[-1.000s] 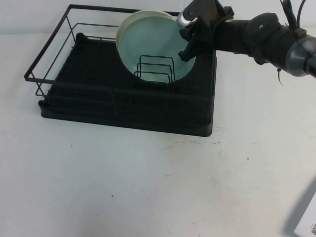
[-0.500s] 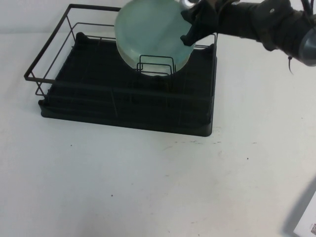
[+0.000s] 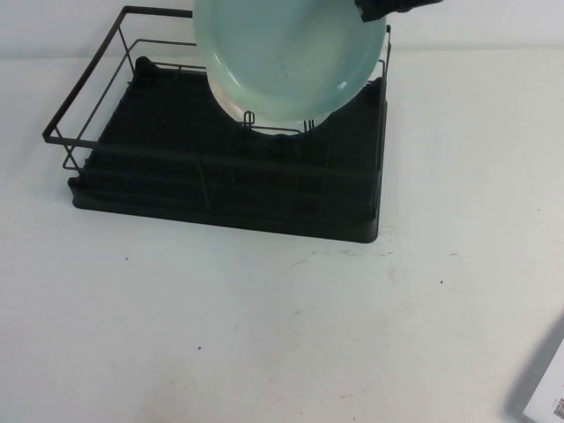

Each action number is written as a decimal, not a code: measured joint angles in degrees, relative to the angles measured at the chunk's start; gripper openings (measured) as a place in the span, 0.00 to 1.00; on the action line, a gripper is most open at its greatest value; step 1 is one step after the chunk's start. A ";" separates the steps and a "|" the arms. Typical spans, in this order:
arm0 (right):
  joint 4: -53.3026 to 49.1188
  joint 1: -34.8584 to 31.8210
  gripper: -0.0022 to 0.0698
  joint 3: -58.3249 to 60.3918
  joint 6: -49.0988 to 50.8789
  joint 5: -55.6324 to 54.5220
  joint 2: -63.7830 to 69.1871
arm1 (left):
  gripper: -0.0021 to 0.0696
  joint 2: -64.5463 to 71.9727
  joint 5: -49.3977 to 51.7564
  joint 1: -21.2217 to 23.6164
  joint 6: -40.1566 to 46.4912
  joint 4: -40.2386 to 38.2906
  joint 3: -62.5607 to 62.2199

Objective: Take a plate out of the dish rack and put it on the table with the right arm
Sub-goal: Place the plate from the table

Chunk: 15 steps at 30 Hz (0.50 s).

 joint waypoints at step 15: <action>-3.34 6.12 0.06 25.66 26.49 12.15 -12.84 | 0.02 0.00 0.00 0.00 0.00 0.00 0.00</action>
